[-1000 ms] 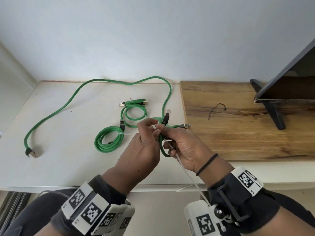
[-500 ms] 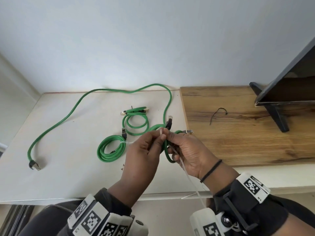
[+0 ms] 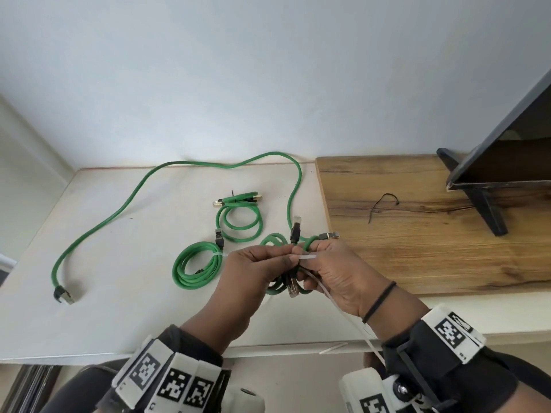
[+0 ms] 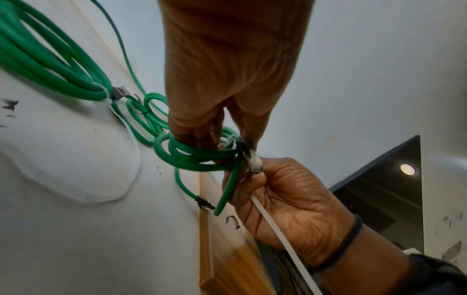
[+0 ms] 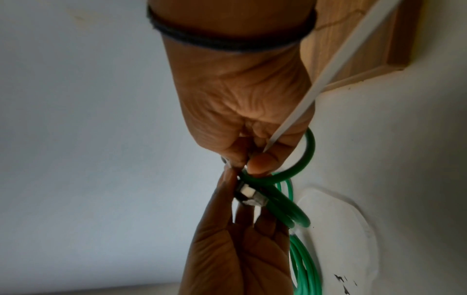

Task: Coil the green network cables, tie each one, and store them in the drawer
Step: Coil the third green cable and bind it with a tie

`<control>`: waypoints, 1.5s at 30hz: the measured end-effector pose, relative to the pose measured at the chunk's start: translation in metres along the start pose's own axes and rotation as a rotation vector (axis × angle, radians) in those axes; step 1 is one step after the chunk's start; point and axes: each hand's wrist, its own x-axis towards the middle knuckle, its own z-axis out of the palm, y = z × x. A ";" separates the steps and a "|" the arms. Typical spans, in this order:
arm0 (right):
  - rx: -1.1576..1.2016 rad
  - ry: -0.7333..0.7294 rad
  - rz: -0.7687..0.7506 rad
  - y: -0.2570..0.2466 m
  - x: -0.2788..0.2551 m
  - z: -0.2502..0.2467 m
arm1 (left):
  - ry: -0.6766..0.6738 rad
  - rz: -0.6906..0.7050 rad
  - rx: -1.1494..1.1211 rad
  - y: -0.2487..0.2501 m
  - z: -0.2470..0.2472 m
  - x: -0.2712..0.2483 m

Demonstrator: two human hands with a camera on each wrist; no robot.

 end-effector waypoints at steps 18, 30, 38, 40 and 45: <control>-0.020 0.135 -0.043 -0.002 -0.001 0.003 | 0.071 0.059 -0.072 -0.002 0.005 -0.004; -0.140 -0.014 -0.017 -0.013 -0.011 0.004 | 0.112 -0.007 -0.107 -0.007 -0.001 0.004; -0.075 -0.054 0.085 -0.029 -0.014 -0.010 | 0.129 -0.044 -0.073 -0.003 0.002 0.003; -0.071 0.015 0.089 -0.027 -0.014 -0.007 | 0.116 -0.028 -0.049 -0.003 0.004 0.002; -0.024 0.083 0.047 -0.026 -0.013 -0.006 | 0.099 0.020 0.004 -0.002 0.006 0.000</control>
